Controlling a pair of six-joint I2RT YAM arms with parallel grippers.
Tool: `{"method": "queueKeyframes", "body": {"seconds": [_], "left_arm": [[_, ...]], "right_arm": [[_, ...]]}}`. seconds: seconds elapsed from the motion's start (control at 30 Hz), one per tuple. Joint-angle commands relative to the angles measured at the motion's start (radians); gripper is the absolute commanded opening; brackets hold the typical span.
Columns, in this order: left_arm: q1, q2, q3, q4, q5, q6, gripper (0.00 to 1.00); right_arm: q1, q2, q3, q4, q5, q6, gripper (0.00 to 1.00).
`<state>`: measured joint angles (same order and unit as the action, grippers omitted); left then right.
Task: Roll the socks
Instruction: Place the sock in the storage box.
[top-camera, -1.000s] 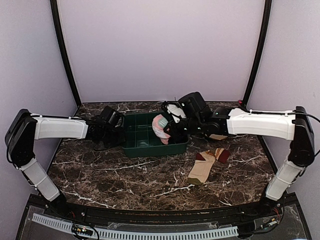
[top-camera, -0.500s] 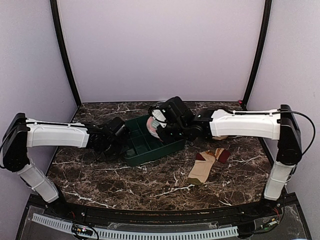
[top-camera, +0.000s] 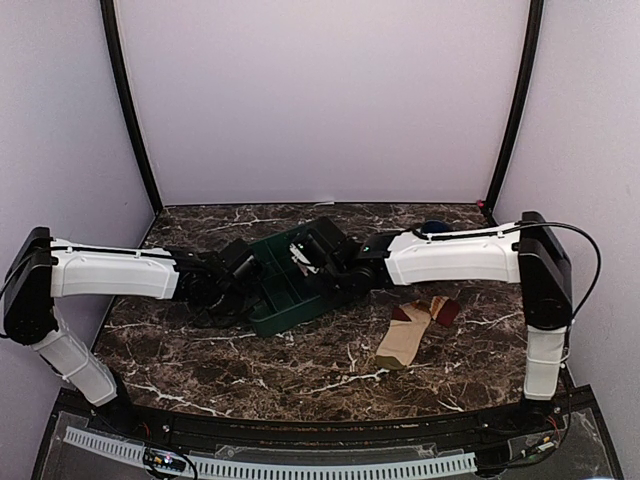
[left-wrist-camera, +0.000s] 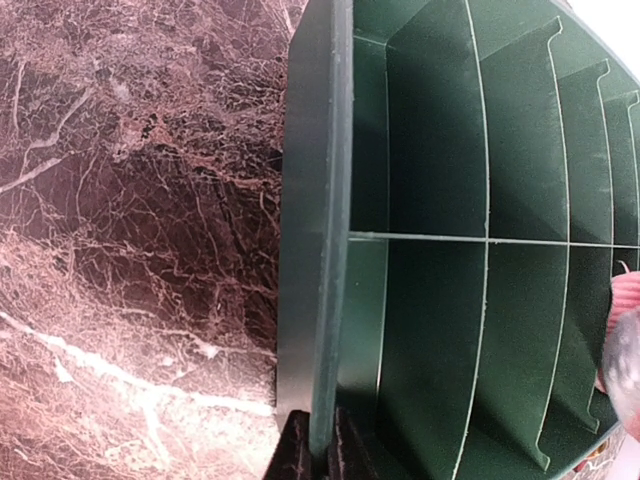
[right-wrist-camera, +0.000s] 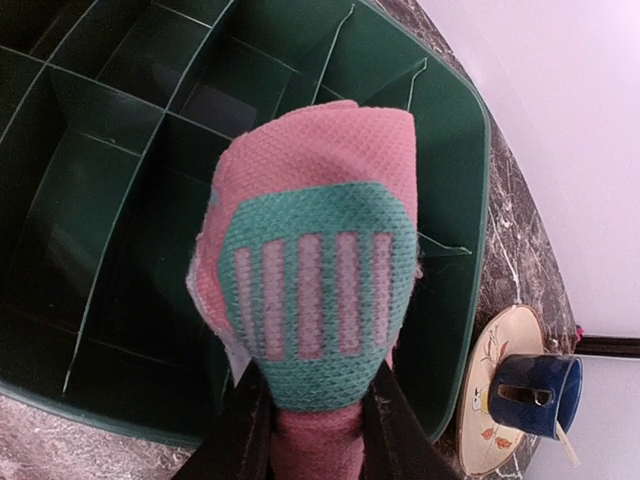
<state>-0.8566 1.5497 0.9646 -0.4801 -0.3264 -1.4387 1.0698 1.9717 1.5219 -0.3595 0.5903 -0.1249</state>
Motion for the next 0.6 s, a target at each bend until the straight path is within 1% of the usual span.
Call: {"method": "queueKeyframes", "body": {"seconds": [0.0,0.13,0.3,0.57], "left_arm": [[-0.012,0.012,-0.033,-0.112,0.144,-0.071,0.00],[-0.013,0.009,-0.040,-0.097,0.150,-0.067,0.00],[-0.013,0.009,-0.047,-0.079,0.156,-0.059,0.00],[-0.013,0.010,-0.047,-0.064,0.160,-0.051,0.00]], "right_arm": [[0.018,0.050,0.044,0.002,0.041,-0.035,0.00],[0.029,0.093,0.083,-0.022,0.026,-0.042,0.00],[0.032,0.140,0.144,-0.072,-0.031,-0.024,0.00],[0.027,0.190,0.255,-0.189,-0.146,0.057,0.00]]}}
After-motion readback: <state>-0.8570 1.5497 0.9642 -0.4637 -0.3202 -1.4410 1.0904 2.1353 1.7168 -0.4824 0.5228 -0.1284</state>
